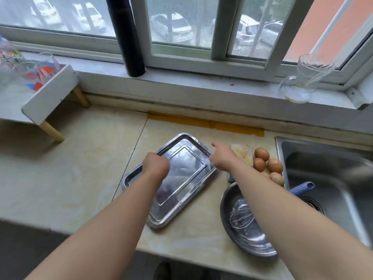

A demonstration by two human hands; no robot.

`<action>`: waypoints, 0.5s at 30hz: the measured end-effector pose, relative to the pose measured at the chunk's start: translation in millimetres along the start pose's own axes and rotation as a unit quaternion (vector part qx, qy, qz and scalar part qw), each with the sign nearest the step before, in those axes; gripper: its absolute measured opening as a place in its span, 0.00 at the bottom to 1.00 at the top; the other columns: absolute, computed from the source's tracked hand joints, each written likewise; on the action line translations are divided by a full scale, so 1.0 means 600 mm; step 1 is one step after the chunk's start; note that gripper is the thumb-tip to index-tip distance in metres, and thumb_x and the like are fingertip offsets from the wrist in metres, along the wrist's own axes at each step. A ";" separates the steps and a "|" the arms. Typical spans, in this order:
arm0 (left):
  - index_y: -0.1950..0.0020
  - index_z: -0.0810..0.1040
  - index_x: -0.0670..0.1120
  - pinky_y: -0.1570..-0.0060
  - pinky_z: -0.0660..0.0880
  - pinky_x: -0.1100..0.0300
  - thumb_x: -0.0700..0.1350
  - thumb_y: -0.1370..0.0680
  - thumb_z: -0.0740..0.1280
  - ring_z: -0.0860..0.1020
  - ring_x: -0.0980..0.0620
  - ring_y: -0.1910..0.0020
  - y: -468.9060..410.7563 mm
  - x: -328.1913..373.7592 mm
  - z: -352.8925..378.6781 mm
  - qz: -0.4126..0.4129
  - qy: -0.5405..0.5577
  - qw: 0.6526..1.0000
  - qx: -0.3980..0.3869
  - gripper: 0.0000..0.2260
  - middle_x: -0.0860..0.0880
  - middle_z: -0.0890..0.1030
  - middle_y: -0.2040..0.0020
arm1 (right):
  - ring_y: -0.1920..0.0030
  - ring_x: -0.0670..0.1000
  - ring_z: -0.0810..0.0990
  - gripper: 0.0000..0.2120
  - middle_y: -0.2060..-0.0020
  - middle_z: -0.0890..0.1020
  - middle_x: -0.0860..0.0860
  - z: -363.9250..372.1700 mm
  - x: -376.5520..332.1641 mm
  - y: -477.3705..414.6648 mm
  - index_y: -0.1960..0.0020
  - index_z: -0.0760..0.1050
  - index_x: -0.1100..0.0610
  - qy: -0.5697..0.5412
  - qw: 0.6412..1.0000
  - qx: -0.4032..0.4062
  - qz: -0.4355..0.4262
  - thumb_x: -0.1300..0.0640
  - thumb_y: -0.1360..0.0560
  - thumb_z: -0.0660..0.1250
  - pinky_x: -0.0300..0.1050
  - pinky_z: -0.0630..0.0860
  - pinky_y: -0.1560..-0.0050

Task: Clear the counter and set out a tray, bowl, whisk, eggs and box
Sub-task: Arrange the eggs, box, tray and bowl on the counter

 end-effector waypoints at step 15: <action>0.29 0.66 0.38 0.36 0.68 0.51 0.42 0.21 0.55 0.66 0.39 0.33 -0.012 -0.141 -0.034 -0.197 -0.171 0.965 -0.001 0.21 0.39 0.67 0.31 | 0.41 0.63 0.75 0.28 0.40 0.76 0.62 0.091 0.009 -0.071 0.33 0.68 0.62 0.102 0.994 -0.018 0.032 0.58 0.33 0.62 0.53 0.75 0.40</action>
Point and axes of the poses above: each hand's wrist, its own y-axis away from the middle knuckle, its own z-axis out of the palm, x = y × z, the point moved 1 cm from there along -y, towards the middle knuckle
